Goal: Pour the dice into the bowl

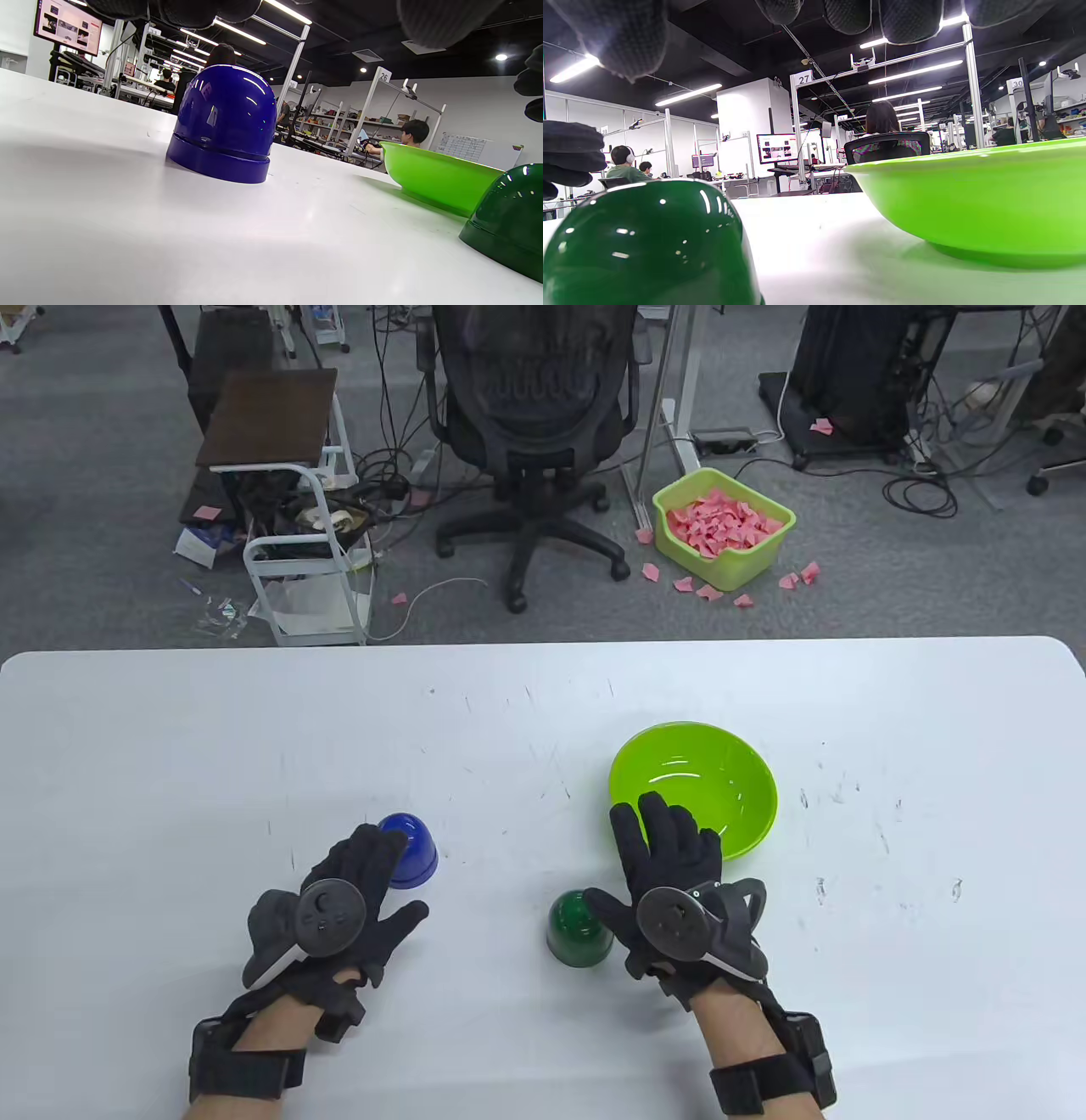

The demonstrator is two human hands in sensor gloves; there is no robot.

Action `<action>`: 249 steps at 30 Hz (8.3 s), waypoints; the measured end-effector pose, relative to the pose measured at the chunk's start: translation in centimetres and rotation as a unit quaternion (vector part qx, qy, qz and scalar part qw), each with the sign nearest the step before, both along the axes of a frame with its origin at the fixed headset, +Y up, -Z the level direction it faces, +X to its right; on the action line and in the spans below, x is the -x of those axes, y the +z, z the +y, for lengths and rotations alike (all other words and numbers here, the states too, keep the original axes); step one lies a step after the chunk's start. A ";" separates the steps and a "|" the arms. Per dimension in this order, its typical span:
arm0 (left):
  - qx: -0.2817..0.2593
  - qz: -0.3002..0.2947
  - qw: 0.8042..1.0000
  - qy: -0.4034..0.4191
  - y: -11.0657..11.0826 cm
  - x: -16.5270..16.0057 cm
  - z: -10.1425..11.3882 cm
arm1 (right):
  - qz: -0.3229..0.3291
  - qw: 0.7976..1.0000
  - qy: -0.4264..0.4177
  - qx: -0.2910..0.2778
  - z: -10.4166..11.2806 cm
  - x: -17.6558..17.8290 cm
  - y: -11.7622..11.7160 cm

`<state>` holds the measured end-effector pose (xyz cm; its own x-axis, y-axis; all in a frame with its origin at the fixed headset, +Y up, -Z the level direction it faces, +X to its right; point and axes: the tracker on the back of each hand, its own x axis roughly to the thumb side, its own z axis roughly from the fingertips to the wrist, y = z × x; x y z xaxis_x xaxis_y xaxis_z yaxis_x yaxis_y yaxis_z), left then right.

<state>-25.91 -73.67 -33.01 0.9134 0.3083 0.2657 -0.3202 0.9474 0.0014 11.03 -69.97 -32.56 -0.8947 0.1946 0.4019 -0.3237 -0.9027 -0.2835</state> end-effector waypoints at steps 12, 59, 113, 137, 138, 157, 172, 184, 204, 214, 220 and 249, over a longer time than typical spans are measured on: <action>-0.005 -0.007 1.000 0.001 0.2 -0.1 0.3 | -0.002 1.000 -0.007 0.004 0.0 0.0 0.1; -0.004 -0.034 0.999 0.012 0.6 -0.9 0.8 | 0.053 0.985 0.101 0.132 -2.8 6.6 -0.8; 0.030 -0.197 0.978 0.064 3.3 -6.8 -0.3 | 0.132 0.984 -0.105 0.062 0.6 7.2 1.9; -0.015 -0.210 0.972 0.107 3.8 -7.9 -0.2 | 0.159 0.969 -0.145 0.119 0.1 10.1 3.4; -0.016 -0.211 0.971 0.111 3.7 -7.8 -0.1 | 0.159 0.969 -0.145 0.118 0.2 10.0 3.4; -0.019 -0.153 0.980 0.129 1.9 -4.7 -0.1 | 0.104 0.980 -0.141 0.097 0.4 4.9 1.7; -0.024 -0.145 0.980 0.131 1.8 -4.1 0.0 | 0.064 0.983 0.070 0.155 -4.2 5.5 -0.5; -0.025 -0.146 0.981 0.127 1.8 -4.1 0.1 | 0.047 0.974 0.141 0.171 -5.4 6.2 -0.6; -0.025 -0.160 0.982 0.102 2.2 -4.8 0.2 | 0.119 0.987 -0.054 0.090 -0.2 5.3 1.4; -0.037 -0.189 0.978 0.077 3.2 -6.4 0.5 | 0.195 0.973 -0.093 0.078 -0.2 7.7 2.8; -0.049 -0.198 0.977 0.063 3.8 -7.0 0.8 | 0.200 0.970 -0.108 0.085 -0.3 8.6 3.2; -0.046 -0.198 0.977 0.067 3.3 -6.4 0.6 | 0.177 0.974 -0.132 0.046 1.8 6.4 3.2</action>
<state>-19.47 -73.03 -29.68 0.6871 0.3758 0.6218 -0.4337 0.8988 -0.0640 4.66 -68.15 -29.34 -0.6171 0.4490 0.6462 -0.6107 -0.7912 -0.0335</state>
